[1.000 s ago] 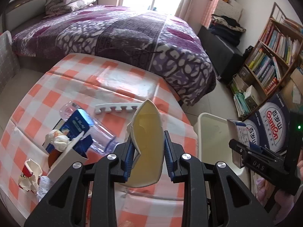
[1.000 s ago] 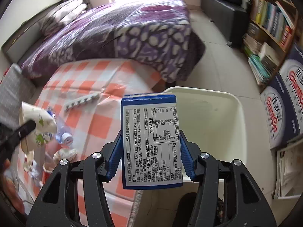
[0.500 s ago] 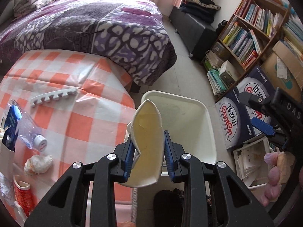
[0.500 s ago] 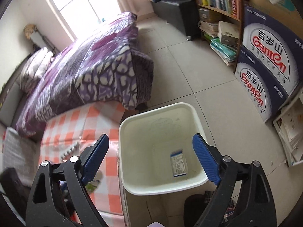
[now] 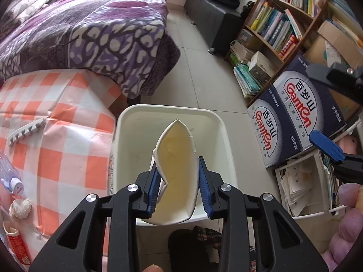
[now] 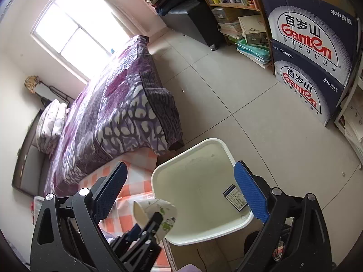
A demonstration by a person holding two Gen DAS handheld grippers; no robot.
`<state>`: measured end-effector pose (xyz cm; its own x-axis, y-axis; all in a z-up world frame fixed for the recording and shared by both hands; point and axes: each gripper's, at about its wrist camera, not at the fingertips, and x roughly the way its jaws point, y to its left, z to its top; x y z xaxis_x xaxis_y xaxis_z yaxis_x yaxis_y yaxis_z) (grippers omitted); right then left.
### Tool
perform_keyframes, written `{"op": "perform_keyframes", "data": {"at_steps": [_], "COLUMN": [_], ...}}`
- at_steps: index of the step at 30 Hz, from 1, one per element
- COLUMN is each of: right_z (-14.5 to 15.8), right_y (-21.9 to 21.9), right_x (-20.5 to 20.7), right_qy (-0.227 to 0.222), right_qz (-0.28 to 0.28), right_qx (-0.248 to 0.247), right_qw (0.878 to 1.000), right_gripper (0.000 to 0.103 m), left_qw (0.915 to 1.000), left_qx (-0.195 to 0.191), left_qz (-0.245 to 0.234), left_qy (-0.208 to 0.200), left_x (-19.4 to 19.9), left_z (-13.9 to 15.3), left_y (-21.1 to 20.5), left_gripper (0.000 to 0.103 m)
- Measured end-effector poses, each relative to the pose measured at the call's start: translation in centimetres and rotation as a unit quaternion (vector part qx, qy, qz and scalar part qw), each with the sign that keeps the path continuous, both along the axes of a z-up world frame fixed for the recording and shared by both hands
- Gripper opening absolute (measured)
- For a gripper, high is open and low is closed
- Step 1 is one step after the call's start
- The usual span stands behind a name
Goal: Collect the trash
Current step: 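Open the left tool to drop the paper cup into the bin, then grasp the white milk carton with the left tool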
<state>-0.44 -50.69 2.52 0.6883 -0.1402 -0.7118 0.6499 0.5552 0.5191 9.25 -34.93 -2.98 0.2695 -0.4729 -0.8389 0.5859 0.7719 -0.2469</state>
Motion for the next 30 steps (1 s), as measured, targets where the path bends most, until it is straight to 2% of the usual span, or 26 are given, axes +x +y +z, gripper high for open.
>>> {"op": "perform_keyframes", "data": {"at_steps": [1,3,5,11,14,19,24,30], "right_z": [0.0,0.0,0.1,0.5,0.5,0.5,0.3,-0.3], "right_y": [-0.2,-0.5,-0.6,-0.1,0.4,1.7,3.8,6.3], "right_x": [-0.1,-0.3,-0.3,-0.2,0.2,1.1,2.2,3.9], "right_qy": [-0.003,-0.007,-0.01,-0.009,-0.001,0.018,0.045,0.067], "right_qz": [-0.001,-0.004,-0.005,-0.003,0.001,0.008,0.009,0.03], "right_qx": [0.004,0.009,0.01,-0.008,-0.023,-0.055,-0.101,-0.131], "right_qw": [1.0,1.0,1.0,1.0,1.0,0.998,0.994,0.989], "right_gripper": [0.091,0.091,0.091,0.094,0.096,0.096,0.096,0.096], "left_qw": [1.0,1.0,0.9998,0.9983,0.9956,0.9858,0.9761,0.9655], "left_qx": [0.001,0.004,0.009,0.04,0.058,0.087,0.108,0.129], "left_qz": [-0.003,-0.006,-0.003,0.007,0.017,0.039,0.074,0.109], "left_qy": [-0.002,-0.007,-0.016,-0.041,-0.071,-0.138,-0.173,-0.198], "left_x": [-0.1,-0.2,-0.4,-0.3,-0.4,-0.8,-0.4,0.8], "left_z": [0.0,-0.2,-0.3,-0.6,-0.2,0.6,0.6,0.9], "left_y": [-0.4,-1.0,-1.3,-0.5,0.4,2.7,5.7,9.9], "left_gripper": [0.038,0.064,0.073,0.077,0.079,0.081,0.081,0.084]}}
